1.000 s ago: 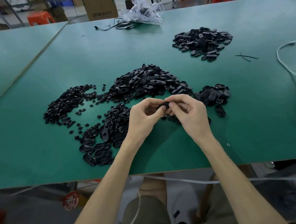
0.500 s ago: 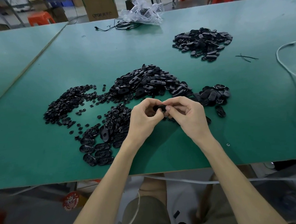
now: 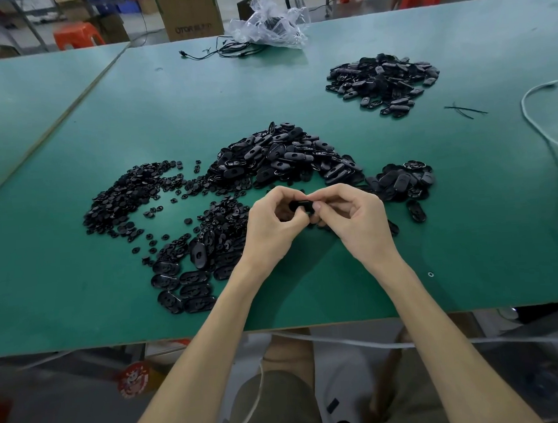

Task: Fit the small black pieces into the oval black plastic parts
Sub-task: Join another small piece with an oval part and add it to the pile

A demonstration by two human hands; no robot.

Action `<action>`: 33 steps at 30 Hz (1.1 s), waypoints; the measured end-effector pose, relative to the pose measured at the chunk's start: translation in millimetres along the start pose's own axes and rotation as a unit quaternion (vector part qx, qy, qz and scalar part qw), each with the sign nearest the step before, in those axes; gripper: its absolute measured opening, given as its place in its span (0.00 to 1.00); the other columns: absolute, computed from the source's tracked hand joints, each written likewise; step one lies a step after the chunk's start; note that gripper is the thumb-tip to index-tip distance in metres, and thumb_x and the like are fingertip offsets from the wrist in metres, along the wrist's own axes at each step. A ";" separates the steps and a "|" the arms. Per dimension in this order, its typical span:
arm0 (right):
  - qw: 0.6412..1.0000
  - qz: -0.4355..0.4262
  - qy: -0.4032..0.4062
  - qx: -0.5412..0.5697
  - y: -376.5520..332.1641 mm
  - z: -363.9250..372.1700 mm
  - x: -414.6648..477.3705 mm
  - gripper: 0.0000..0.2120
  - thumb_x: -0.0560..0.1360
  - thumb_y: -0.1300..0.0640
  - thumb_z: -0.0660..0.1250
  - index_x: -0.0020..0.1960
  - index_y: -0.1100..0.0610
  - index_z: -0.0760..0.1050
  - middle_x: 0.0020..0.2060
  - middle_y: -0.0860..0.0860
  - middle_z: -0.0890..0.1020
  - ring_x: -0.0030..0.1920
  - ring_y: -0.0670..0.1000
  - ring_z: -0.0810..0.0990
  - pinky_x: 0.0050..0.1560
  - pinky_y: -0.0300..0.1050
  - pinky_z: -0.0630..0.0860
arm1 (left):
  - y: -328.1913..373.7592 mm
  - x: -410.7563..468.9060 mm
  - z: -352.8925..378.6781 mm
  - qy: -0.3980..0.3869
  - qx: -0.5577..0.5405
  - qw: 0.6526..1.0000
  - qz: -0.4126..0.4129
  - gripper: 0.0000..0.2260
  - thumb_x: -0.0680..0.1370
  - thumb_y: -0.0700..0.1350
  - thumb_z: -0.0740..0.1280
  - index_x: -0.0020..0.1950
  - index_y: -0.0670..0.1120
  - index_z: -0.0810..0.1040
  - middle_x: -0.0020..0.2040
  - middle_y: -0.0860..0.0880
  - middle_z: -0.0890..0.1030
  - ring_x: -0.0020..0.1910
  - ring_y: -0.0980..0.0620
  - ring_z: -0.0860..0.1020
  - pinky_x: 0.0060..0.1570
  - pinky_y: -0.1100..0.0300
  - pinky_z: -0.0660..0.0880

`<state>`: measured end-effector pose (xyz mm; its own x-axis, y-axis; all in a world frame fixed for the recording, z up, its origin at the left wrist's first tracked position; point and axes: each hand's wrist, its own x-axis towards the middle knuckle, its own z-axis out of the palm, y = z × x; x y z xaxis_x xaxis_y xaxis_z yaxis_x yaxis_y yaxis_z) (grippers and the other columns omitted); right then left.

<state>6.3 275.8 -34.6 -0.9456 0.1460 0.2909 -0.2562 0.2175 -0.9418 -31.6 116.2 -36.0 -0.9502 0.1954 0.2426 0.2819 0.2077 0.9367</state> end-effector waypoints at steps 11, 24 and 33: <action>1.000 -0.006 0.025 0.014 -3.3 -2.1 -0.5 0.09 0.78 0.69 0.71 0.55 0.59 0.83 0.43 0.51 0.86 0.42 0.51 0.87 0.47 0.40 0.82 | 2.5 -0.7 -1.7 -0.009 -0.044 0.999 0.019 0.08 0.78 0.36 0.74 0.57 0.40 0.85 0.47 0.47 0.88 0.46 0.49 0.86 0.51 0.58 0.82; 0.999 -0.019 0.012 -0.041 -3.1 0.1 -0.2 0.09 0.77 0.68 0.72 0.49 0.56 0.86 0.48 0.51 0.85 0.44 0.48 0.86 0.46 0.40 0.81 | 2.7 -1.6 -0.3 -0.014 -0.017 0.999 0.033 0.06 0.79 0.35 0.73 0.56 0.40 0.84 0.48 0.46 0.87 0.46 0.50 0.86 0.52 0.55 0.83; 0.999 -0.012 0.016 -0.041 -4.5 1.0 -0.9 0.09 0.77 0.68 0.71 0.49 0.56 0.85 0.48 0.51 0.85 0.43 0.49 0.86 0.46 0.43 0.82 | 1.7 -1.4 -0.5 -0.010 -0.008 1.000 0.027 0.05 0.79 0.35 0.73 0.55 0.42 0.84 0.46 0.48 0.87 0.44 0.52 0.86 0.50 0.57 0.83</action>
<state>8.1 273.7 -30.8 -0.9325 0.1697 0.3187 -0.2594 0.2991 -0.9183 -29.8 115.7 -34.6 -0.9306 0.2258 0.2880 0.3306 0.1810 0.9263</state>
